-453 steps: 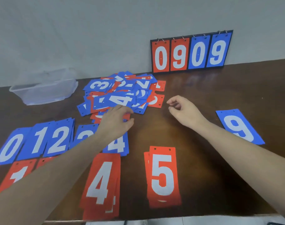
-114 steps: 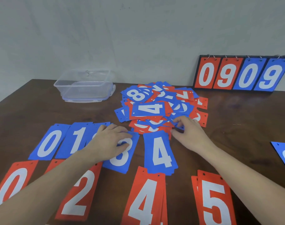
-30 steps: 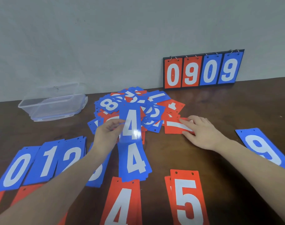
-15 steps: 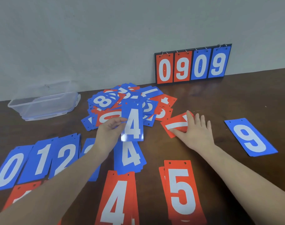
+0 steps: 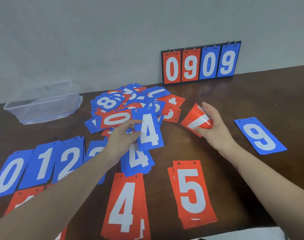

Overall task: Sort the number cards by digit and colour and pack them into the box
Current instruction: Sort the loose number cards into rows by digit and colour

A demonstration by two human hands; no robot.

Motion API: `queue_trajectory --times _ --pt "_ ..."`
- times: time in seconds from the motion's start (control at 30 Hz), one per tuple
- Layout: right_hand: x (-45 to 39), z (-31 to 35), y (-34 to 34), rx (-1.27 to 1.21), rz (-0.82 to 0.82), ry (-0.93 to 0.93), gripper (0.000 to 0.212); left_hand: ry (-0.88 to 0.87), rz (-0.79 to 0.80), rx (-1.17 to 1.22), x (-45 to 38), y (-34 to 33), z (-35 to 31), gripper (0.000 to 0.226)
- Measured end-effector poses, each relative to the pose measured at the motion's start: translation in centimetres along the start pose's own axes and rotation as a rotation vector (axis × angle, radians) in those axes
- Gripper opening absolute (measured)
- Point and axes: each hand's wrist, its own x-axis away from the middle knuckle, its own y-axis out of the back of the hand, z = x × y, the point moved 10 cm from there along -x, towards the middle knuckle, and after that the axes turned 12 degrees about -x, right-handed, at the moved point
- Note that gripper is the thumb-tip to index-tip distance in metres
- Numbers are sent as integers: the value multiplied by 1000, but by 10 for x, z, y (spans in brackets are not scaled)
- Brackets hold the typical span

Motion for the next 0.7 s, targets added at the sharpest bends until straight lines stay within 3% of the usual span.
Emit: queue_trajectory --times 0.1,0.2,0.37,0.5,0.57,0.7 --pt "5 -9 7 -136 18 -101 83 -5 28 -41 3 -4 -5 32" --pt "11 -23 2 -293 83 -196 68 16 29 -61 8 1 -1 32" --pt "25 -29 -10 -342 119 -255 48 18 13 -179 20 17 17 21" --pt "32 -19 -9 -227 66 -211 30 -29 10 -492 26 22 28 15" --pt "34 -17 -5 -104 70 -183 35 -52 19 -652 28 20 31 14" --pt "44 -19 5 19 147 -187 74 -134 -40 -749 30 20 18 19"
